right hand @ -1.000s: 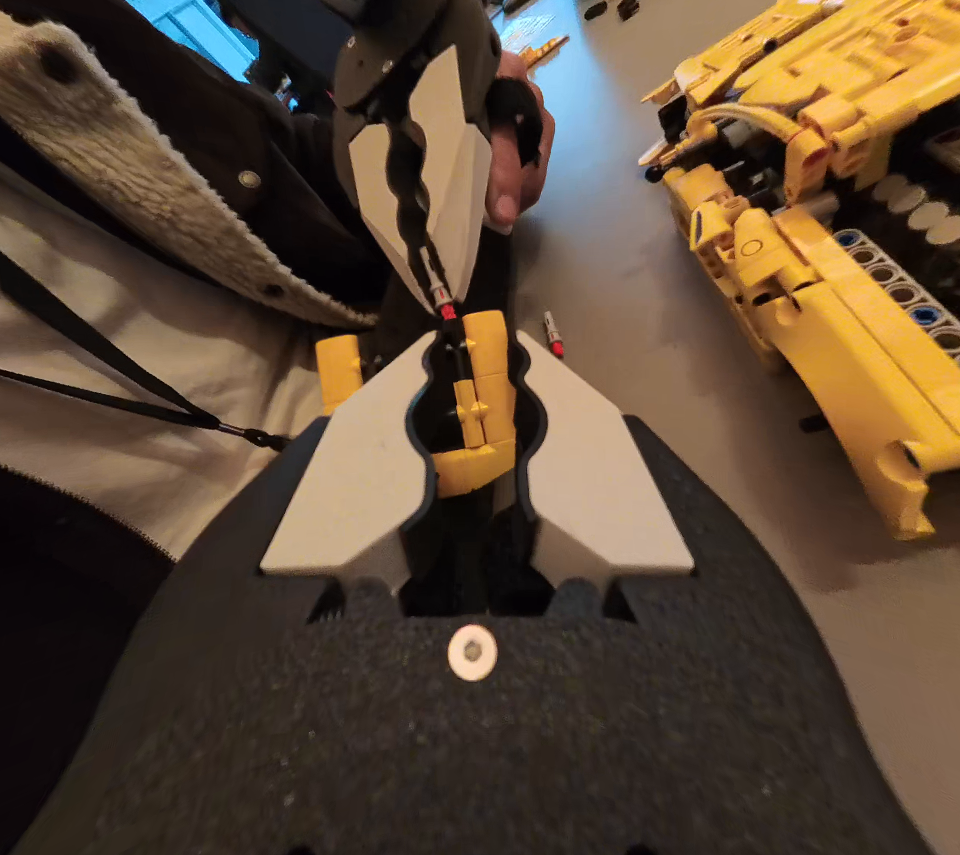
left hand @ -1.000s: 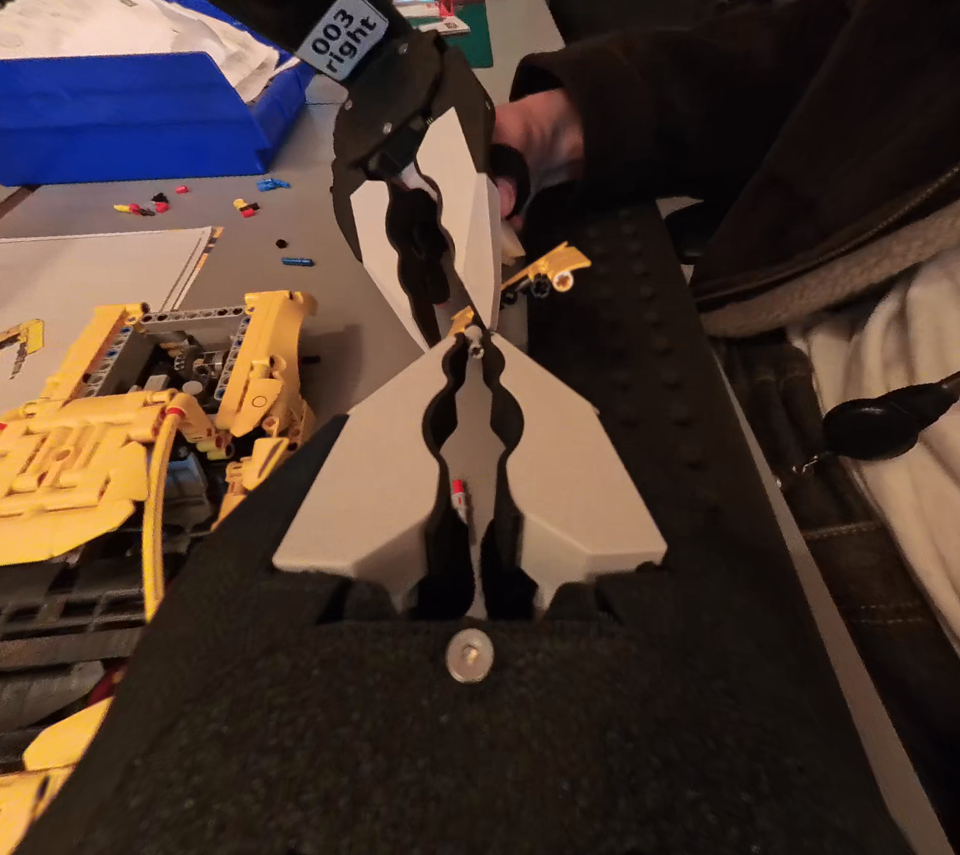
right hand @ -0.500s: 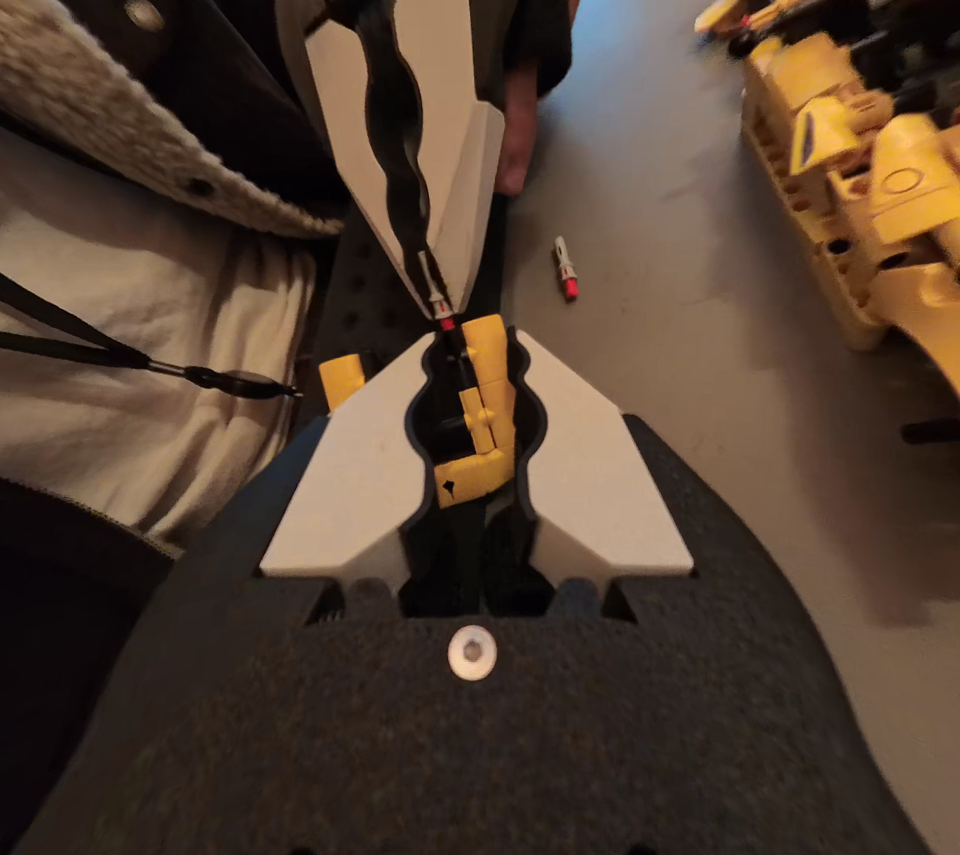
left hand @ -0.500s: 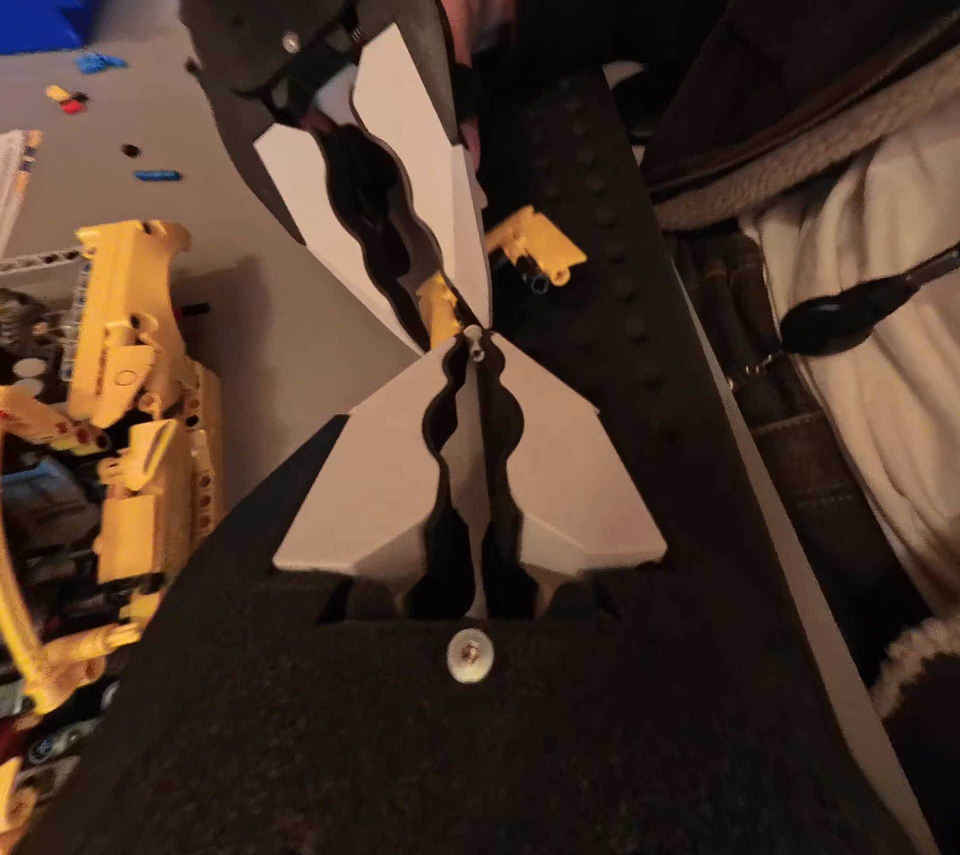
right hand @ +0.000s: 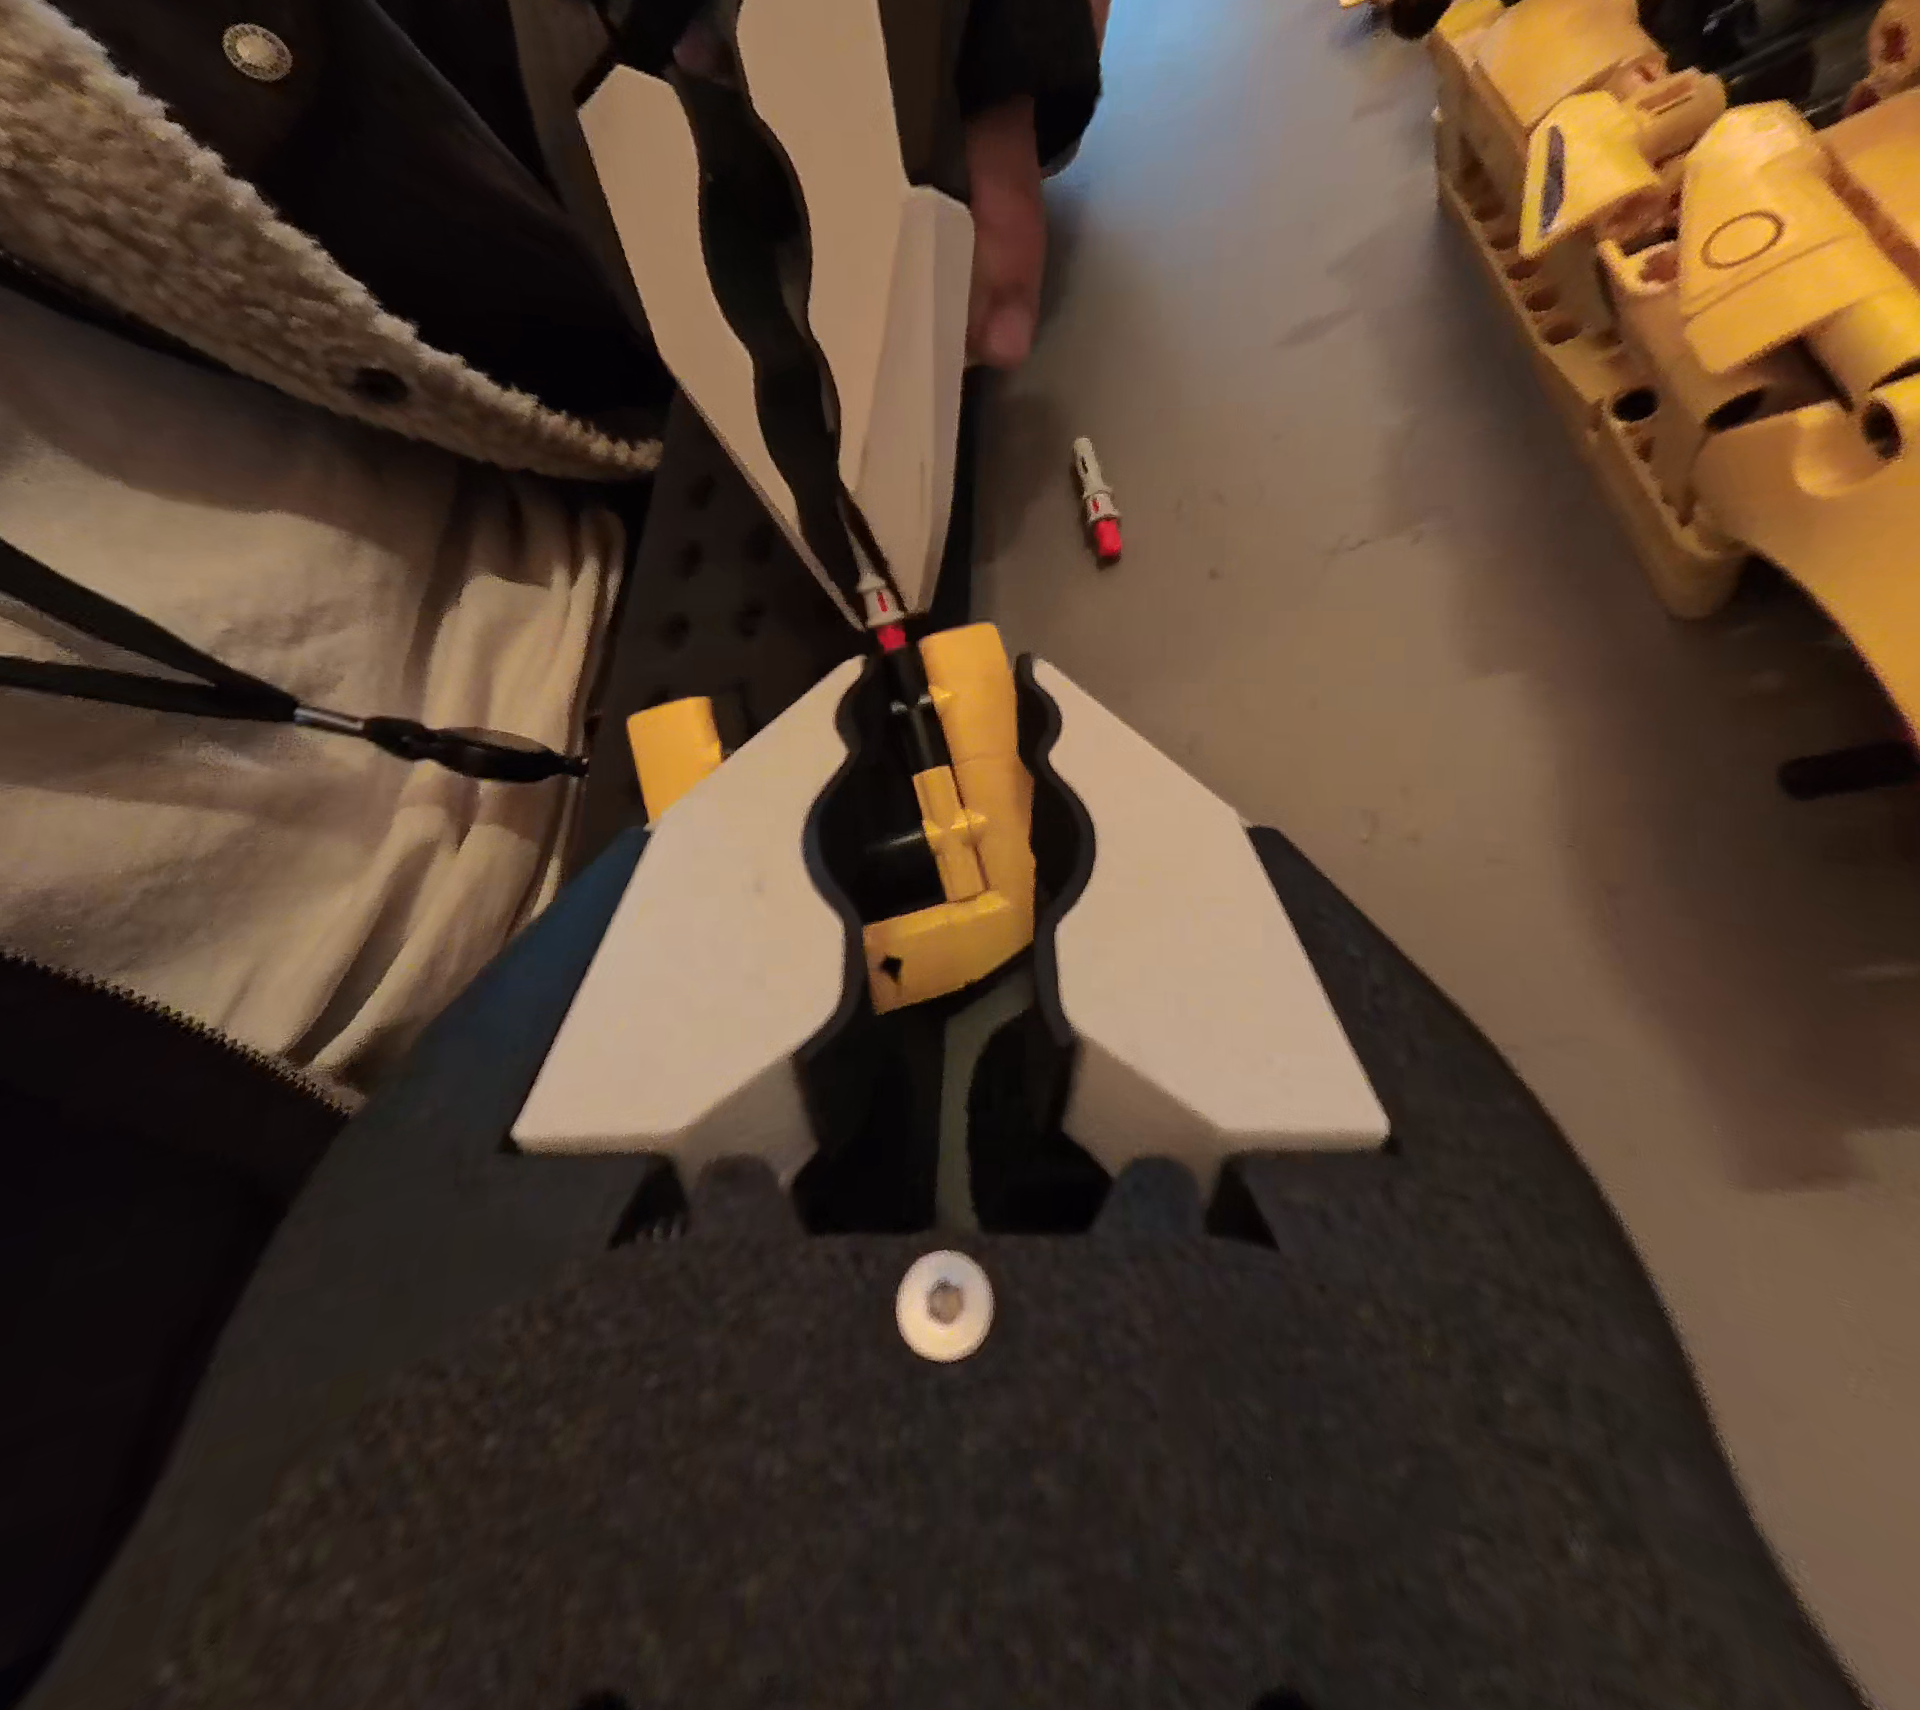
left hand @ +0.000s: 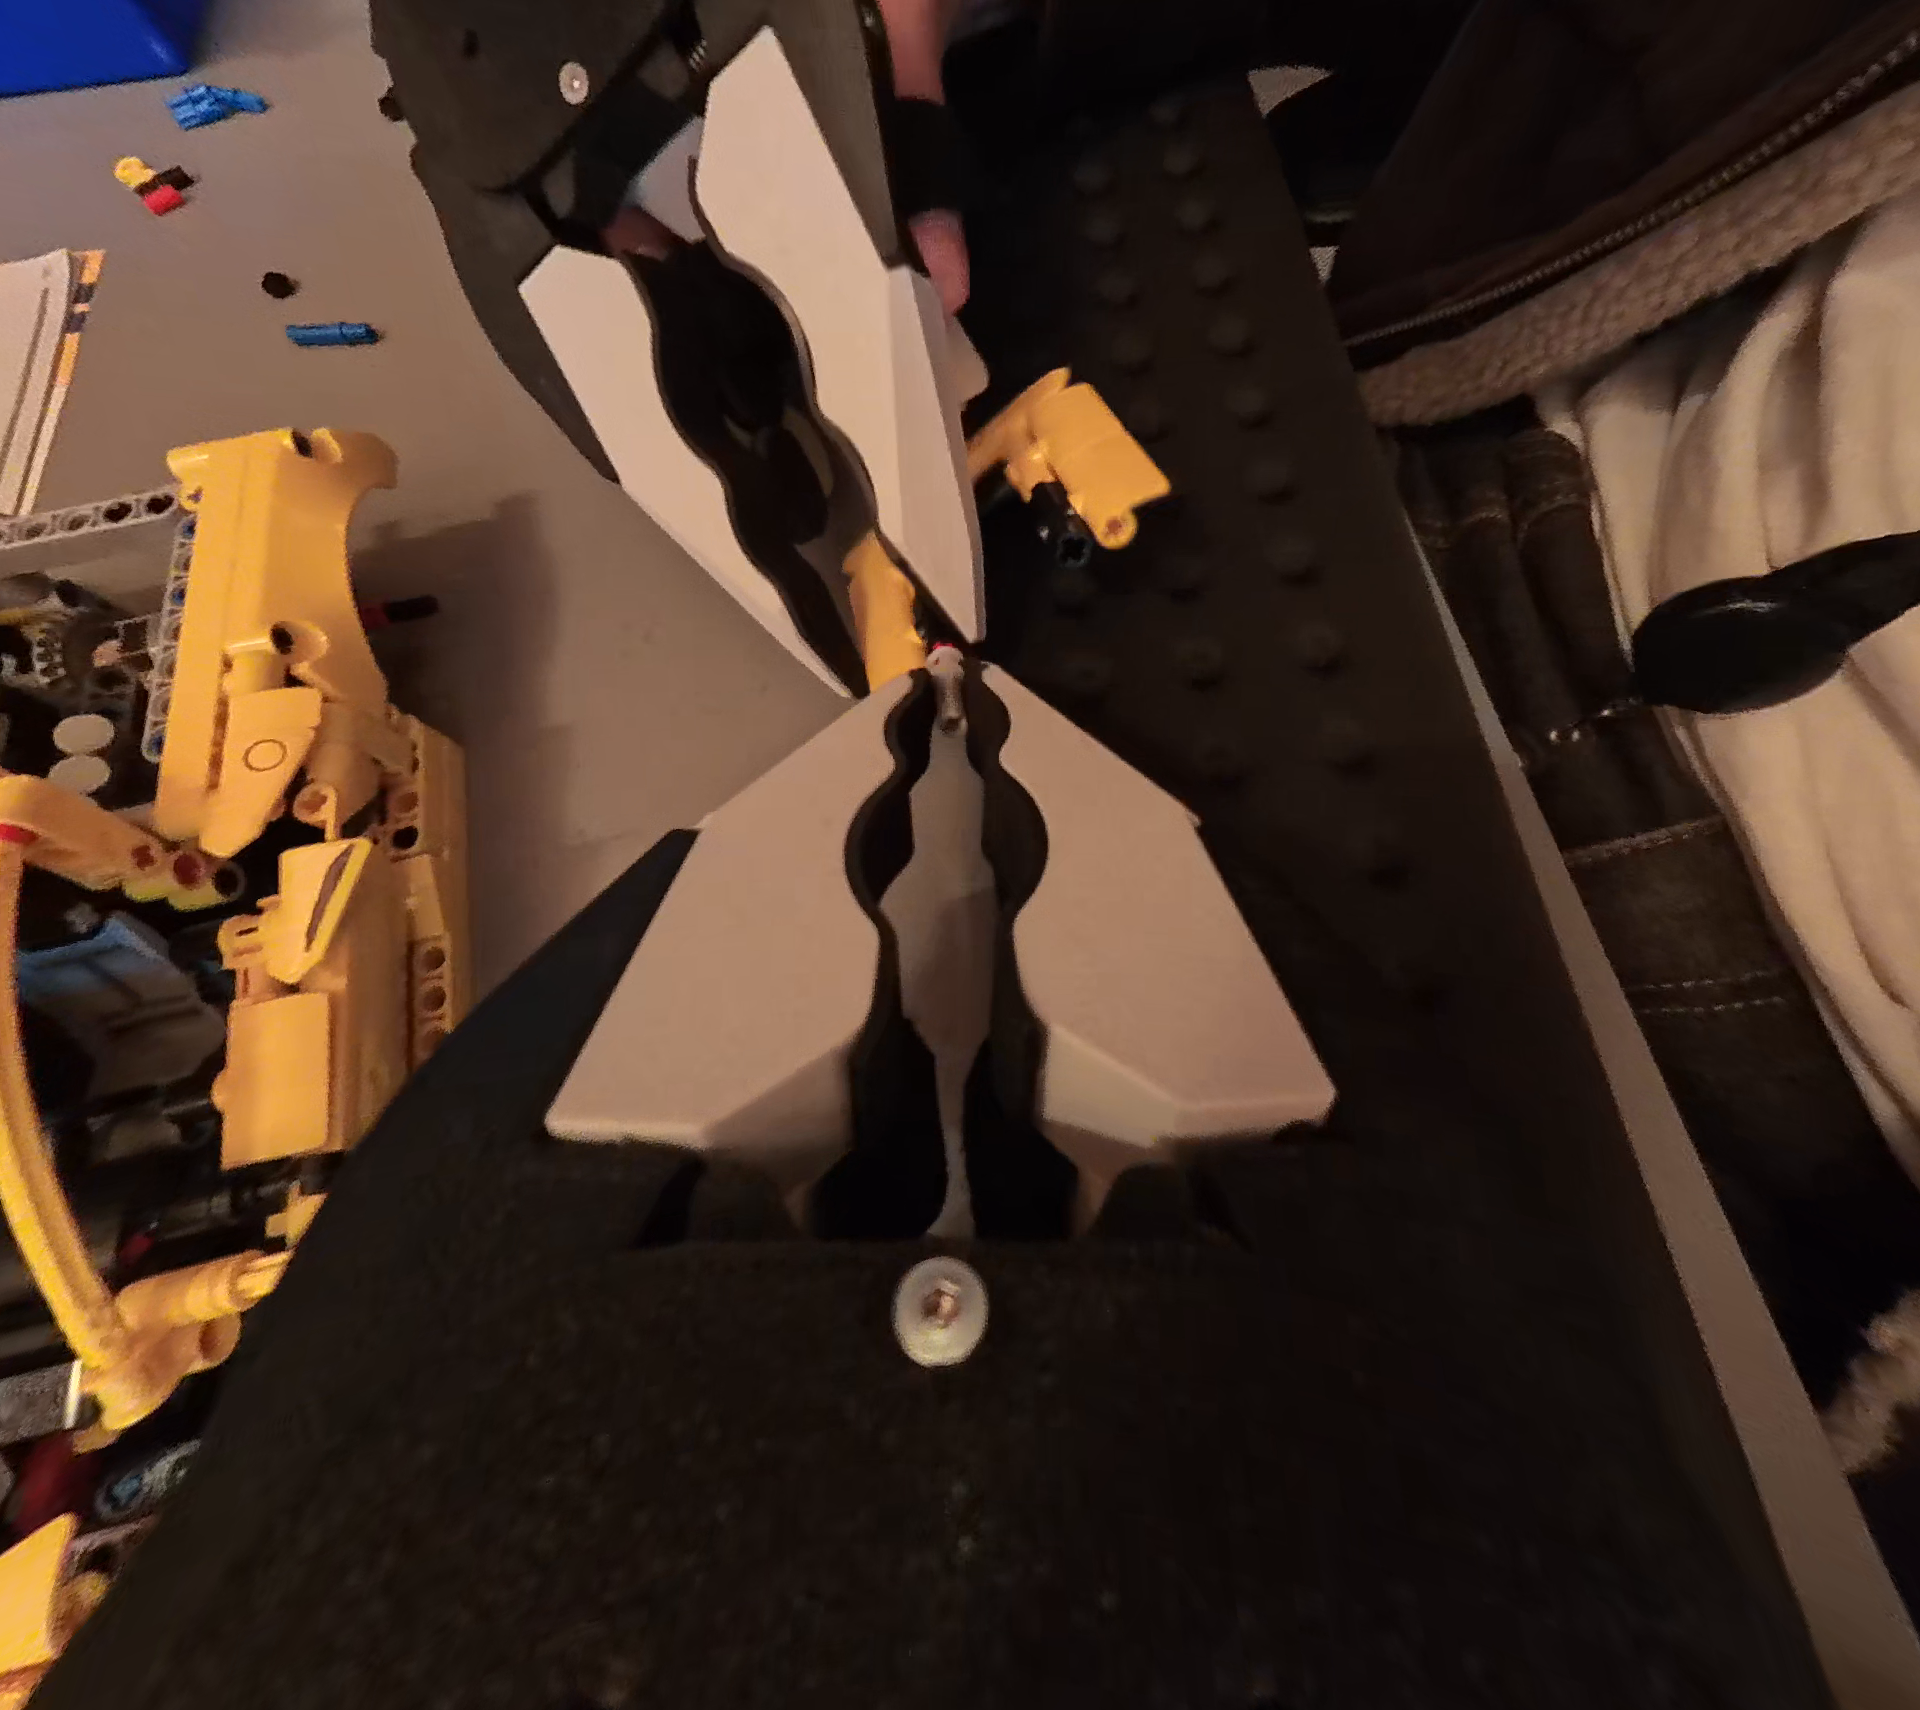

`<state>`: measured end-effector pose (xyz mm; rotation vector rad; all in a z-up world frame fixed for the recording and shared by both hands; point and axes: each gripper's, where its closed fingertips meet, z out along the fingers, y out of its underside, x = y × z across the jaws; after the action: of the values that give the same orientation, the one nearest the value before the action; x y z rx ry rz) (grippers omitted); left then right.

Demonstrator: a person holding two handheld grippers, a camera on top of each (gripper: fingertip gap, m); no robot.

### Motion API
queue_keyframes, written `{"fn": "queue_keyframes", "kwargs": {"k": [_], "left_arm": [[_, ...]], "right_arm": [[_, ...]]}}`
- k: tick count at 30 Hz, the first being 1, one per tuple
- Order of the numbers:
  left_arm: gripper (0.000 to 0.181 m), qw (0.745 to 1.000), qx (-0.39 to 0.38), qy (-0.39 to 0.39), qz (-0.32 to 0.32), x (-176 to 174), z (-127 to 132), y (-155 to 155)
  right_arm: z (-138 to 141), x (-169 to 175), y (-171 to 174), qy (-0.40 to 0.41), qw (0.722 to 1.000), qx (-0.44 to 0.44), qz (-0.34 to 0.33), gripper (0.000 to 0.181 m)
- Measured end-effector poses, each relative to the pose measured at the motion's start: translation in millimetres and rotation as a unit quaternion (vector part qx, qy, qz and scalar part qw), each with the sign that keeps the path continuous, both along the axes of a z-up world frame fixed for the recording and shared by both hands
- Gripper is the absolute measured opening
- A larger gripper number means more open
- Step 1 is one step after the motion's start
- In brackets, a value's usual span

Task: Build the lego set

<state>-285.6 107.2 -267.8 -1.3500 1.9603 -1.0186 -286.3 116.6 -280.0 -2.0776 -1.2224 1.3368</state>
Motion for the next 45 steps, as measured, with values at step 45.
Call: {"fn": "queue_keyframes", "kwargs": {"k": [45], "left_arm": [[0.011,0.996,-0.043,-0.041,0.067,-5.4,19.3,24.7]], "right_arm": [[-7.1,8.2,15.4,-0.052,0.995,0.082,0.031,0.023]]}}
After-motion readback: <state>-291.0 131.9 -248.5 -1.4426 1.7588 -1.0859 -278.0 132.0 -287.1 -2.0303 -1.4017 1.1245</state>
